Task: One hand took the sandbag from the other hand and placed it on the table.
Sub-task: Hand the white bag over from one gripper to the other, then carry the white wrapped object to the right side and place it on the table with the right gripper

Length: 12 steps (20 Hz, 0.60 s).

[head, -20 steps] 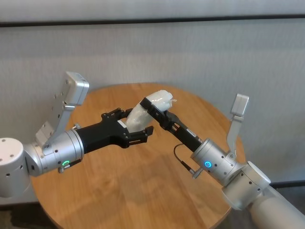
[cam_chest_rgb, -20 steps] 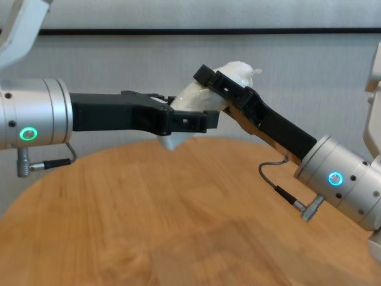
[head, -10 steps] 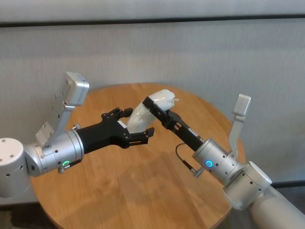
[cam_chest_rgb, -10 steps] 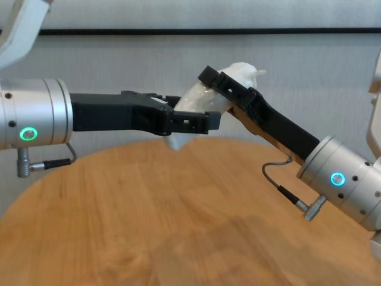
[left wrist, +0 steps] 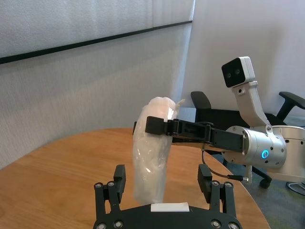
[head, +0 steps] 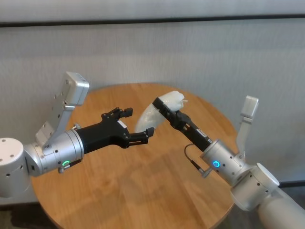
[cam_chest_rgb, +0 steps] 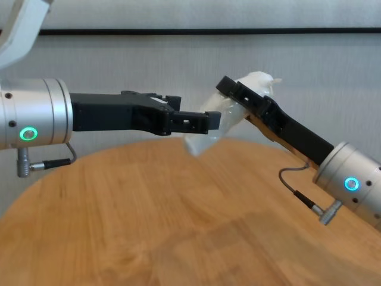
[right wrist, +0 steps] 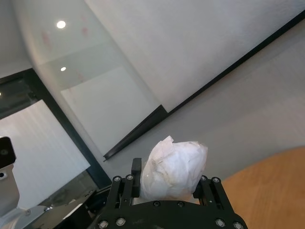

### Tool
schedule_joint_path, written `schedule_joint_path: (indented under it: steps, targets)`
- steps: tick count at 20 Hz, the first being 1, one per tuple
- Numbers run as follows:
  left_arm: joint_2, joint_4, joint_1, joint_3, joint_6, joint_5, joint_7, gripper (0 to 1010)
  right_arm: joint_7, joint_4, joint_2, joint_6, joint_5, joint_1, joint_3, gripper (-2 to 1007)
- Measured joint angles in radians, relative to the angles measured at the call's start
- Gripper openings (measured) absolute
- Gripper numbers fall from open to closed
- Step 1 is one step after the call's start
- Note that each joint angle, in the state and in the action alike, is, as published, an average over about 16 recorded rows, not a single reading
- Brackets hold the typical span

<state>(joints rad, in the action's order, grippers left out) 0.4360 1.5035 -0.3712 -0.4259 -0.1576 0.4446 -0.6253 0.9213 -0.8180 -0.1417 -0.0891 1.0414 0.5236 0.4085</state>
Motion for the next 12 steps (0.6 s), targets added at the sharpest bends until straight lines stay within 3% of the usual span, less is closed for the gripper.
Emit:
schedule_joint_path:
  steps: [6, 12]
  targets:
    - [0.0, 0.0, 0.0, 0.0, 0.0, 0.0, 0.0, 1002, -0.028, -0.024, -0.027, -0.012, -0.011, -0.023, -0.025, 574]
    - [0.0, 0.0, 0.0, 0.0, 0.0, 0.0, 0.001, 1002, -0.065, -0.081, -0.065, -0.015, -0.018, -0.062, -0.049, 574]
